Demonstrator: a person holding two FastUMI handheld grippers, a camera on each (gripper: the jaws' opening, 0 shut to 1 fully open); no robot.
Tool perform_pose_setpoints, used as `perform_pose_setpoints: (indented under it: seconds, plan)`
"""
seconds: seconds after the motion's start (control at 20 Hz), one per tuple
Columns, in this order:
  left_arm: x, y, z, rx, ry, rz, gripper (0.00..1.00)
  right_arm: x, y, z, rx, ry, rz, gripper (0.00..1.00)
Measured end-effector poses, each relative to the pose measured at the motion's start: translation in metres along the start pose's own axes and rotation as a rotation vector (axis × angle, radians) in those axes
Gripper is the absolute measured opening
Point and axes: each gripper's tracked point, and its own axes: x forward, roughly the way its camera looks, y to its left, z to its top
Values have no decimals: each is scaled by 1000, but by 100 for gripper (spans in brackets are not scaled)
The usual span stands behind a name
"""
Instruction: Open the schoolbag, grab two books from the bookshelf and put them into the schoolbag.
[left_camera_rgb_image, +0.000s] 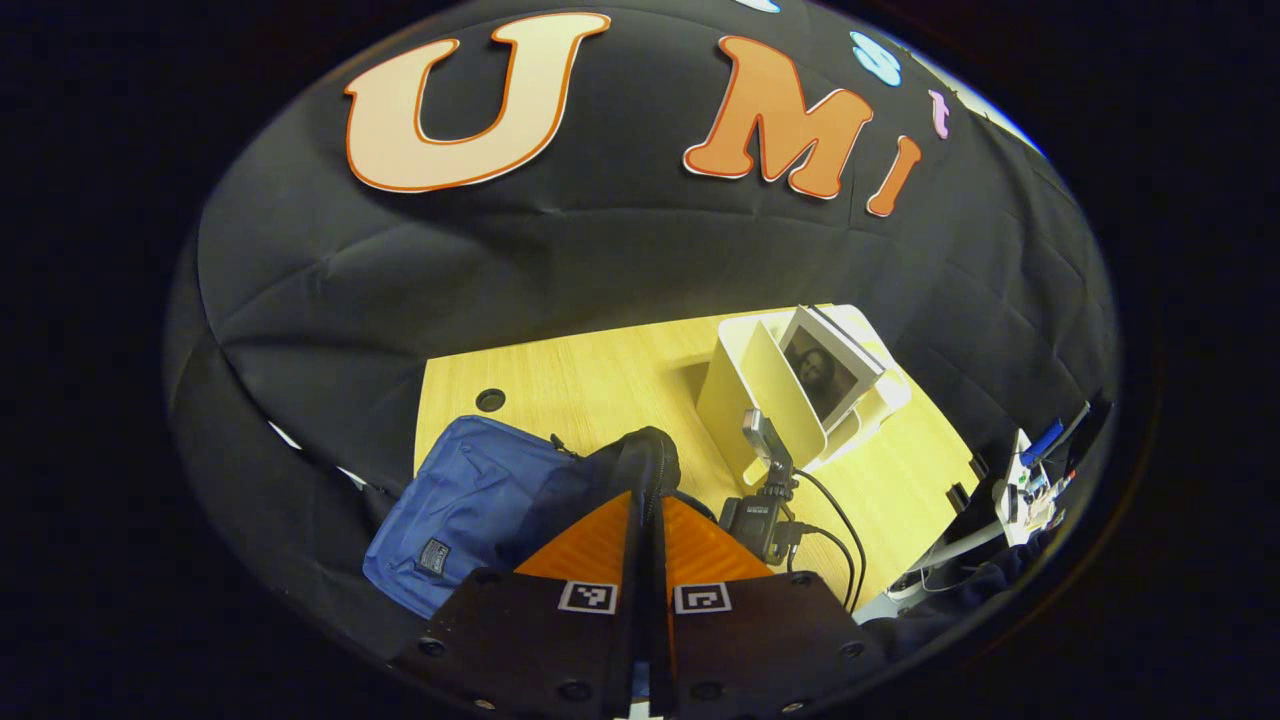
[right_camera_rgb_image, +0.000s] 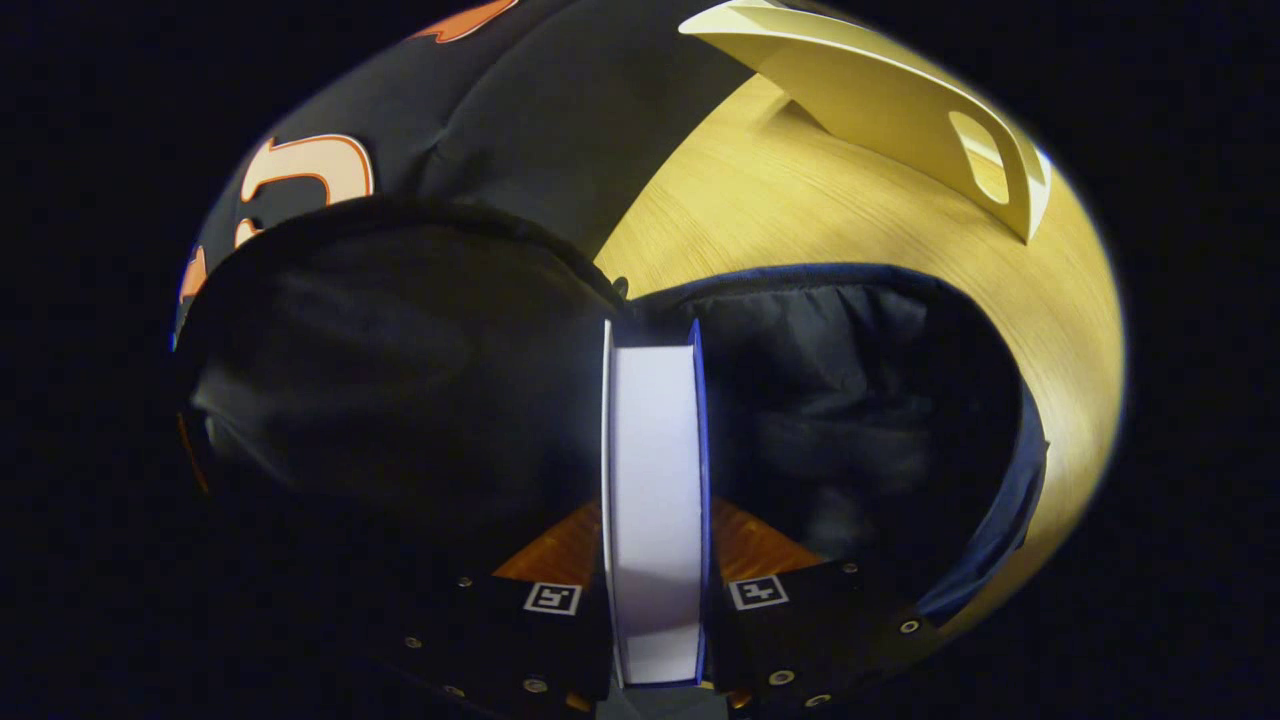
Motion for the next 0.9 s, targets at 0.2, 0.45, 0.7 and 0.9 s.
perform_pose_setpoints:
  seconds: [0.2, 0.45, 0.7, 0.9]
  plan:
    - [3, 10, -1, -21, -8, 21, 6, -15, -15, -57, -63, 256, -116, 70]
    - [2, 10, -2, -20, -15, 31, 6, -44, -21, -51, -242, 262, -199, 95]
    - [3, 13, -2, -55, -24, 42, 7, -64, -5, -32, -314, 254, -209, 97]
    - [6, 9, -2, -49, -23, 50, 7, -91, 5, -1, -331, 176, -171, 97]
